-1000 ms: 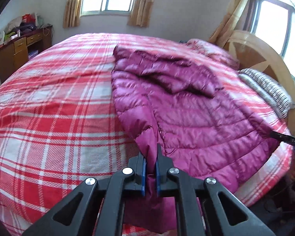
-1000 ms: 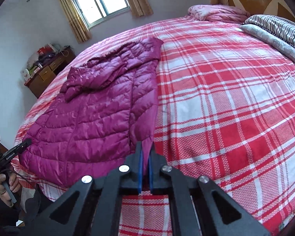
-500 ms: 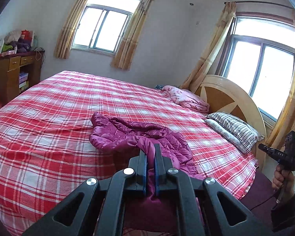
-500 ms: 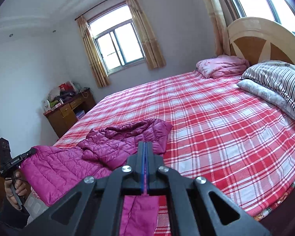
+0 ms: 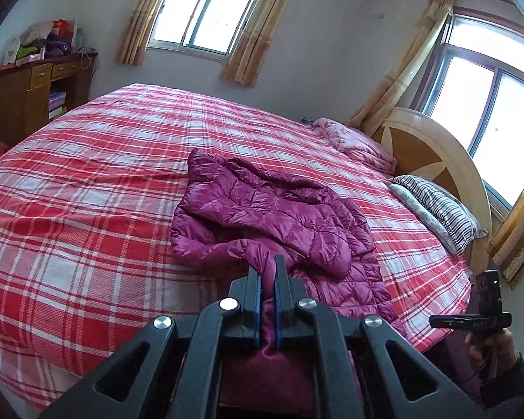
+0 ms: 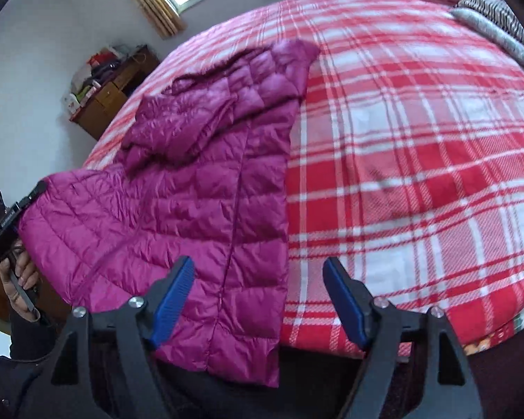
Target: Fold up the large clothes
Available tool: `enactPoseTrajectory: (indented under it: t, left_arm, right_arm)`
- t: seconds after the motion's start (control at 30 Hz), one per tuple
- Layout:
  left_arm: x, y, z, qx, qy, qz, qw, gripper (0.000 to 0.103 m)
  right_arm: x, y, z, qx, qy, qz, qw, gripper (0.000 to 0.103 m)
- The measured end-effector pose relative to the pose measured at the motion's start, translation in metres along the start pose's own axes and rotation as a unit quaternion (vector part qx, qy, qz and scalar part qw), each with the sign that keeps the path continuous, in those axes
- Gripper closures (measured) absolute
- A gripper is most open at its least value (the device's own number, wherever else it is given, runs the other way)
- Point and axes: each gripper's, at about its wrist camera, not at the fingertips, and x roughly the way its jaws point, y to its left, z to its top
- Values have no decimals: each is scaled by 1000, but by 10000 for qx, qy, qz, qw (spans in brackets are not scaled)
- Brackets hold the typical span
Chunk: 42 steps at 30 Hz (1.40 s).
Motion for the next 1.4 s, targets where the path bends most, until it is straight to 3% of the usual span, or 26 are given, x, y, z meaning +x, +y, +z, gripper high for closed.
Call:
enactPoseTrajectory:
  t: [0.1, 0.23, 0.27, 0.3, 0.33, 0.37, 0.53, 0.7, 0.87, 1.07, 1.4]
  left_arm:
    - [1, 4, -4, -25, 56, 11, 10000, 98]
    - [5, 12, -10, -115, 141, 19, 9998, 98]
    - [6, 13, -11, -129, 154, 22, 9998, 98]
    - [6, 14, -12, -135, 168, 28, 9998, 98]
    - [6, 13, -12, -130, 169, 29, 9998, 98]
    - [5, 12, -11, -117, 169, 12, 9998, 98]
    - [-16, 2, -4, -61, -1, -216, 9997, 98]
    - [-46, -9, 11, -90, -302, -478, 9984, 98]
    - [-65, -17, 21, -107, -527, -682, 9962, 98]
    - [-53, -5, 34, -197, -599, -654, 9959, 98]
    - [52, 40, 83, -673, -167, -411, 9967, 98]
  right_arm:
    - [23, -3, -14, 56, 410, -139, 9990, 24]
    - [41, -10, -29, 266, 797, 65, 9964, 27]
    - [44, -7, -31, 253, 875, 162, 9957, 37]
    - [48, -5, -34, 193, 994, 292, 9944, 68]
    - [52, -3, -36, 123, 1073, 371, 9935, 89]
    - [51, -2, -36, 99, 1006, 394, 9941, 94]
    - [-10, 3, -26, -18, 205, 772, 9968, 97]
    - [-101, 8, -16, -57, -859, 1138, 9898, 98]
    - [-143, 23, -8, -119, -1483, 1323, 9800, 98]
    - [-151, 33, 34, -92, -1878, 1402, 9721, 98]
    - [-112, 28, 134, 110, -1920, 1047, 9757, 98]
